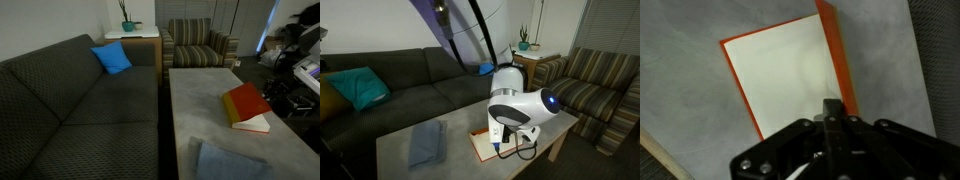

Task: Open the red book

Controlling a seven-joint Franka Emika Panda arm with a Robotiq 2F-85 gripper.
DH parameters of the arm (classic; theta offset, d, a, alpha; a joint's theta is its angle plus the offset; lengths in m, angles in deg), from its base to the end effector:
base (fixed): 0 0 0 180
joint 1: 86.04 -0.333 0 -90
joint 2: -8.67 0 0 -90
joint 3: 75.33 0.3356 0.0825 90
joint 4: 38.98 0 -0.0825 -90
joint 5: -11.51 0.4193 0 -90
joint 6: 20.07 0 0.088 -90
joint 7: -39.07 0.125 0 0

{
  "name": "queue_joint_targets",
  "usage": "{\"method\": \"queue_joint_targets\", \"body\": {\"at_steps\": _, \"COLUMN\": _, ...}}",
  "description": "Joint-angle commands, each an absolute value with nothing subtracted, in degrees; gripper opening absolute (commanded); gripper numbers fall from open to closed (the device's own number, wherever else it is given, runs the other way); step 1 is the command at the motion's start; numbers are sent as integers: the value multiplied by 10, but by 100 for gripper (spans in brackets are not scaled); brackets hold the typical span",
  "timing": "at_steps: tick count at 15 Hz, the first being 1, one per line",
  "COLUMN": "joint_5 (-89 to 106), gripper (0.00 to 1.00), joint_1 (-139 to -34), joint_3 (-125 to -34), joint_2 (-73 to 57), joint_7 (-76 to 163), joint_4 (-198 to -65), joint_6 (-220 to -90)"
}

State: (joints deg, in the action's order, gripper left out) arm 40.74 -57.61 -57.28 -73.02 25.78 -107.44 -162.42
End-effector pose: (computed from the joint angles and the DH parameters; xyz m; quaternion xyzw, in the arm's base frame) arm 0.6956 -0.1664 -0.1285 -0.9052 0.2969 -0.0080 0.3039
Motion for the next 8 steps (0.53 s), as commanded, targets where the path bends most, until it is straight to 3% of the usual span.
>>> {"method": "queue_joint_targets", "body": {"at_steps": 1, "joint_5": 408, "gripper": 0, "joint_1": -571, "joint_3": -558, "joint_2": -713, "joint_7": 240, "joint_4": -1096, "joint_6": -1615}}
{"method": "queue_joint_targets", "body": {"at_steps": 8, "joint_5": 399, "gripper": 0, "joint_1": -587, "joint_3": -541, "joint_2": -703, "joint_7": 238, "joint_4": -1103, "joint_6": -1610}}
